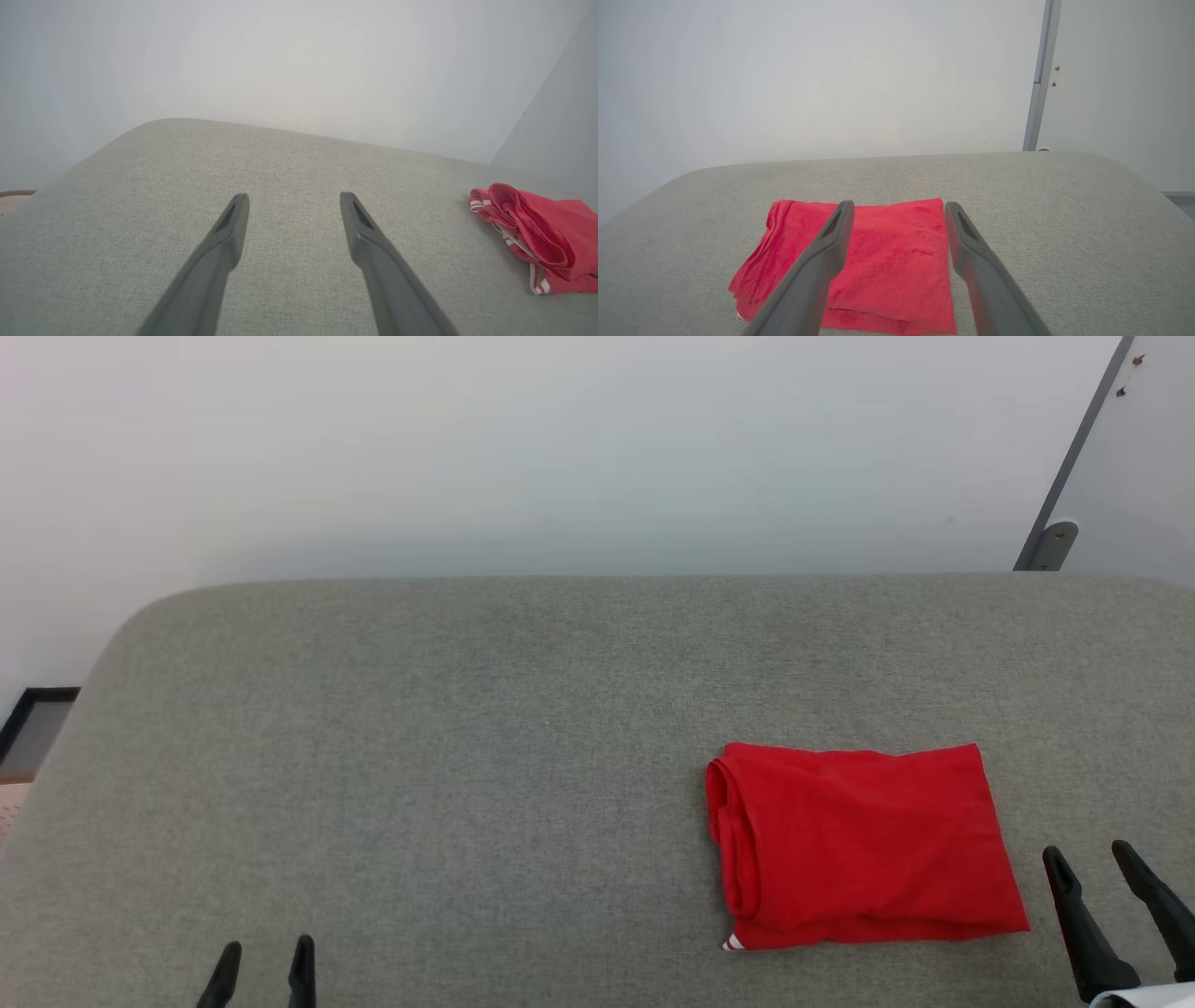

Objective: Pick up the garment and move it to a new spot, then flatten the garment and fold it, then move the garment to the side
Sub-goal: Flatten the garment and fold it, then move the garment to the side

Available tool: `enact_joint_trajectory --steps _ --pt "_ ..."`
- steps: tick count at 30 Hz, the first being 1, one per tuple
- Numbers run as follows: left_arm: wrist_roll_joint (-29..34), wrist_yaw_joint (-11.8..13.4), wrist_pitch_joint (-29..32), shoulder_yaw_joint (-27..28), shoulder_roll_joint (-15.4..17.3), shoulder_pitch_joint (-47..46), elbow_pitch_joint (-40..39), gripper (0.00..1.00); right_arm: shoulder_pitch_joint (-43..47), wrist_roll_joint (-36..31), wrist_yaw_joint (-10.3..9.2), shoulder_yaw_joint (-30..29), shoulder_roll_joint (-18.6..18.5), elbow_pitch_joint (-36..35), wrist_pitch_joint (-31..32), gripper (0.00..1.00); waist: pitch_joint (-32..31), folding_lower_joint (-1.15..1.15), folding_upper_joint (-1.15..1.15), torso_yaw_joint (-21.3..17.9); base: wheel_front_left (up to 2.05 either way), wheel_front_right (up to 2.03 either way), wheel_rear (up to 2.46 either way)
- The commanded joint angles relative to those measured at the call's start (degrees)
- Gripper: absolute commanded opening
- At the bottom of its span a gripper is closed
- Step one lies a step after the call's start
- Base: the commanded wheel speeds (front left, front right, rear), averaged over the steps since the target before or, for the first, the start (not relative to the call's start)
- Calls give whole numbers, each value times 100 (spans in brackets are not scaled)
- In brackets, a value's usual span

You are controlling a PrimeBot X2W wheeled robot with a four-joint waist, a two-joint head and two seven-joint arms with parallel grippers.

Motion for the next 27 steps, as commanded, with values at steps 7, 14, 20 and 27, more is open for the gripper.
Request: enact_joint_trajectory --steps 7,14,20,27 --pt "3 -13 3 25 -33 -69 -16 100 149 -133 -9 -174 129 -260 161 100 -9 0 0 -10 0 0 0" --pt "23 -13 3 24 -73 -44 -33 100 200 -139 -9 -245 217 -365 241 100 -8 0 0 -17 0 0 0" --pt "17 -13 3 -5 -82 -71 -28 100 195 -85 -9 -291 244 -393 321 100 48 0 0 1 0 0 0" --pt "21 -13 3 -149 -126 -302 -19 100 -249 -32 -9 -290 93 -255 872 100 239 0 0 85 0 0 0"
